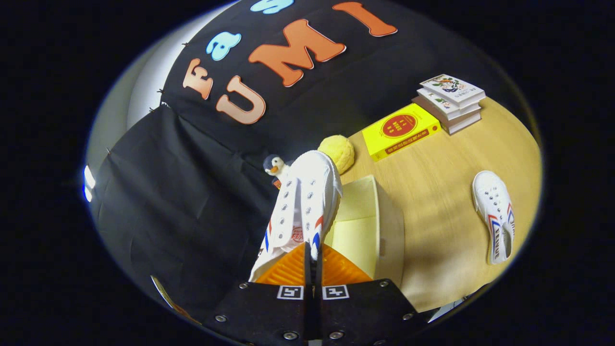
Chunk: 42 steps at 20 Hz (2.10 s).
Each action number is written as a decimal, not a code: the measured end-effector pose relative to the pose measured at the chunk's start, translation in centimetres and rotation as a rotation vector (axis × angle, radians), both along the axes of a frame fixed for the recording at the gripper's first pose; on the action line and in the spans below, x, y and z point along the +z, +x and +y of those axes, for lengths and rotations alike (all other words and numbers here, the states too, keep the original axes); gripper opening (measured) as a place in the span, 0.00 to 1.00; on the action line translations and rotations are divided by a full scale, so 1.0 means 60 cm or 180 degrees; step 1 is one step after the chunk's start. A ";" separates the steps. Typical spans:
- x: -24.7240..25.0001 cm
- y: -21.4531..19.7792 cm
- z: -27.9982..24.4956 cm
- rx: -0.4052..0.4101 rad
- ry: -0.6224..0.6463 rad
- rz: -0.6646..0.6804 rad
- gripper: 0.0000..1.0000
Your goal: Open the storage box then place both shoes into the box .Put the left shoe in first, then the right shoe, with the right side of both shoes facing outward in a uniform manner.
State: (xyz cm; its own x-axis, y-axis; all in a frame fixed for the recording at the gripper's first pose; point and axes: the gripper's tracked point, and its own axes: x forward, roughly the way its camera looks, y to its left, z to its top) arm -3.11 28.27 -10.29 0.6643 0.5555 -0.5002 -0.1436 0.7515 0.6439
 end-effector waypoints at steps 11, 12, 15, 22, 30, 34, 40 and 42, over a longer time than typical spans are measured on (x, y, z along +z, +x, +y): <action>-0.120 0.011 0.086 -0.0110 -0.0498 0.0351 0.00; -0.125 0.013 0.093 -0.0110 -0.0500 0.0385 0.00; -0.148 0.015 0.109 -0.0146 -0.0604 0.0471 0.00; -0.152 0.009 0.152 0.0089 -0.0703 0.0489 0.38; -0.059 0.000 0.103 0.0153 -0.0635 0.0124 0.98; -0.007 0.005 0.042 0.0045 -0.0560 -0.0087 0.98; 0.012 0.019 -0.119 -0.0449 -0.0591 -0.0127 0.99; 0.004 0.022 -0.188 -0.0654 -0.0687 -0.0109 0.98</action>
State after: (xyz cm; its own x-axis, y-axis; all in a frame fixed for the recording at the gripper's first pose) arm -1.78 16.99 -10.07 0.7703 0.2909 -0.5674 0.0069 0.8861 0.4635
